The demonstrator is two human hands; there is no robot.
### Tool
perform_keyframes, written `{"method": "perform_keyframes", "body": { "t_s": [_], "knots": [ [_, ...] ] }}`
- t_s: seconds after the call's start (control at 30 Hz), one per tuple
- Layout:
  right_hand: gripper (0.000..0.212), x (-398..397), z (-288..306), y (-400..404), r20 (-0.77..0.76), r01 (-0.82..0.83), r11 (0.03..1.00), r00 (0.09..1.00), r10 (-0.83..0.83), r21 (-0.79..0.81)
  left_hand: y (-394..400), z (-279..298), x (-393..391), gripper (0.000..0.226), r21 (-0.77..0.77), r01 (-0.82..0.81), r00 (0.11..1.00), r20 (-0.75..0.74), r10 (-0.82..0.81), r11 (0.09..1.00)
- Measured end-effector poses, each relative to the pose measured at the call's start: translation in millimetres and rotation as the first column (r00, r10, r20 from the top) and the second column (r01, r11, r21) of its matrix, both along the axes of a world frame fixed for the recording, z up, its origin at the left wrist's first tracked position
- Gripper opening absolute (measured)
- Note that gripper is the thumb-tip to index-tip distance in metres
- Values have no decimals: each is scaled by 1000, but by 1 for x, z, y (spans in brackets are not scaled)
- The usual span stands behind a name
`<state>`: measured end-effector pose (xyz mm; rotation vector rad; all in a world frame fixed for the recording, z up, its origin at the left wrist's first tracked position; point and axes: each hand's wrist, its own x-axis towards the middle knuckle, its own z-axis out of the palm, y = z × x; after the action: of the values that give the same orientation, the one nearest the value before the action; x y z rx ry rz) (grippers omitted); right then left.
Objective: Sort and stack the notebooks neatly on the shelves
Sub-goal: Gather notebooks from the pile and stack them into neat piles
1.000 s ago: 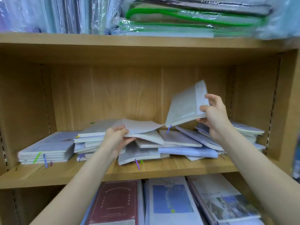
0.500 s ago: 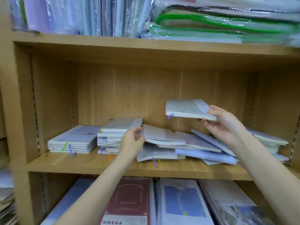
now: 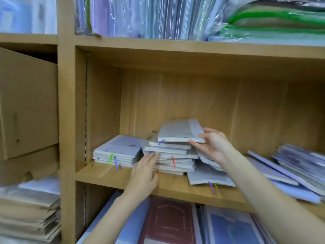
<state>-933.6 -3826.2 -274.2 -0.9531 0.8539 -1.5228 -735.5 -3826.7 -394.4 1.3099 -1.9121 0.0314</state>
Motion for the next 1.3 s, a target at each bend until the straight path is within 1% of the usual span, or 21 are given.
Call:
{"method": "perform_keyframes", "body": {
  "t_s": [0.07,0.17,0.23,0.3,0.4,0.43,0.47,0.53,0.57,0.6,0.63,0.7,0.73,0.8,0.87,0.97,1.03,1.07,1.13,1.2,1.3],
  "knots": [
    [41,4,-4,-10,-30,31,999,999,-30,44,0,-3,8,57,-34,27,999,-38,-28,999],
    [40,6,-6,-22,-68,57,994,996,-50,94,2,-8,9,57,-81,33,999,-17,-34,996],
    [36,3,-3,-21,-198,66,992,979,-43,109,2,-11,7,55,-90,15,998,-51,-20,996],
    [31,-9,-2,-16,-387,126,989,918,-87,75,2,-10,4,48,-141,-2,993,-119,-15,990],
    [21,-38,-7,1,-599,161,978,773,-207,-131,6,-4,-8,41,-336,-24,963,-260,-68,942],
    [22,-49,-11,9,-702,109,972,676,-227,-209,10,-1,-15,41,-369,-20,959,-271,-87,929],
    [28,-60,-17,16,-816,27,970,535,-220,-243,12,2,-24,42,-390,-4,962,-255,-103,921],
    [48,-80,-31,21,-973,-93,981,168,-155,-173,14,6,-41,43,-415,30,980,-167,-109,909],
    [58,-90,-40,19,-987,-87,983,-3,-161,-160,13,7,-48,44,-416,29,992,-99,-77,909],
    [64,-98,-47,15,-973,-57,981,-131,-193,-187,10,6,-52,46,-408,6,999,-35,-22,913],
    [67,-105,-52,11,-957,-13,974,-185,-223,-224,8,5,-55,49,-392,-22,999,23,34,920],
    [67,-112,-57,9,-957,61,963,-140,-253,-263,5,1,-57,54,-369,-55,989,110,103,928],
    [66,-114,-59,10,-958,64,960,-106,-265,-273,4,-1,-58,56,-365,-60,983,141,119,929],
    [62,-115,-60,13,-950,36,952,-87,-301,-305,3,-3,-59,58,-360,-57,975,181,129,931],
    [57,-114,-60,16,-933,18,937,-102,-344,-348,0,-2,-63,55,-350,-58,964,222,143,935],
    [44,-116,-55,22,-912,24,924,-170,-373,-383,-4,6,-72,47,-314,-55,964,230,132,948],
    [26,-119,-48,27,-867,31,880,-191,-460,-474,-6,8,-74,49,-286,-38,971,216,103,957],
    [21,-122,-43,30,-835,45,843,-175,-521,-535,-6,8,-74,52,-283,-27,972,218,92,959],
    [21,-129,-35,31,-759,112,750,-75,-647,-651,-4,4,-73,58,-269,-8,975,214,68,963],
    [17,-133,-30,31,-678,211,682,105,-728,-700,1,-1,-69,60,-259,-16,978,198,70,966],
    [12,-128,-22,32,-554,293,648,346,-757,-703,4,-10,-58,58,-254,-38,977,192,89,967]
  ]
}}
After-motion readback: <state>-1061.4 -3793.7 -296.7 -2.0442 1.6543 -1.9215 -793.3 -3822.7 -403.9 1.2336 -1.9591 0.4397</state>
